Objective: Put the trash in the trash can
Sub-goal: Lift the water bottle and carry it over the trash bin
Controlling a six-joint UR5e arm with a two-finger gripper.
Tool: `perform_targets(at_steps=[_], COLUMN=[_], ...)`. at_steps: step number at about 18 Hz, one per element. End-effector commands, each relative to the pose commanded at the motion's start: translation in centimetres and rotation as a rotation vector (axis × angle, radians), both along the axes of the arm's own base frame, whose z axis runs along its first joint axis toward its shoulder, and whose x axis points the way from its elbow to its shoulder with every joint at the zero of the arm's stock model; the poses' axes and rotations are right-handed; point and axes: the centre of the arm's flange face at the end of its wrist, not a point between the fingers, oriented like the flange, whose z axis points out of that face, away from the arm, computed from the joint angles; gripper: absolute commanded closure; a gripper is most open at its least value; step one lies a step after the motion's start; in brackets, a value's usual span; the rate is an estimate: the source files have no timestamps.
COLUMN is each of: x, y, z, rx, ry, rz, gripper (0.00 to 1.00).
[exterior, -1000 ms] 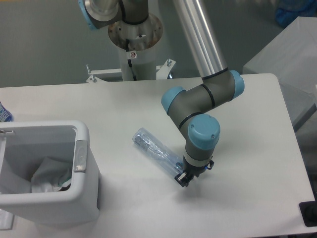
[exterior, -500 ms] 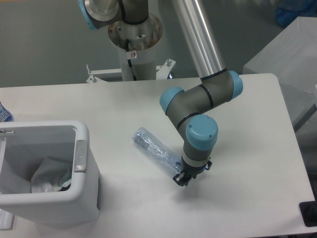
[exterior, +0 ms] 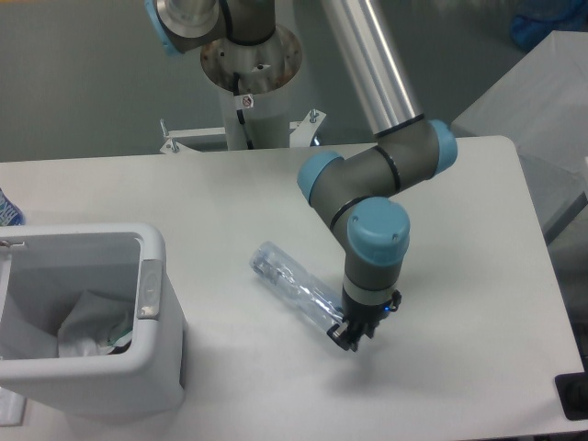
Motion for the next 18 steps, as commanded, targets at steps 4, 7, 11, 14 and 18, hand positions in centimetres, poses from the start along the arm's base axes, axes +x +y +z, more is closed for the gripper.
perform_targets(at_steps=[4, 7, 11, 14, 18], x=[-0.6, 0.9, 4.4, 7.9, 11.8], y=[1.4, 0.6, -0.1, -0.3, 0.4], z=[7.9, 13.7, 21.1, 25.9, 28.8], rx=[0.143, 0.237, 0.337, 0.398, 0.437], ry=[0.117, 0.227, 0.342, 0.390, 0.414], rz=[-0.025, -0.046, -0.078, -0.112, -0.160], gripper=[0.78, 0.78, 0.78, 0.78, 0.78])
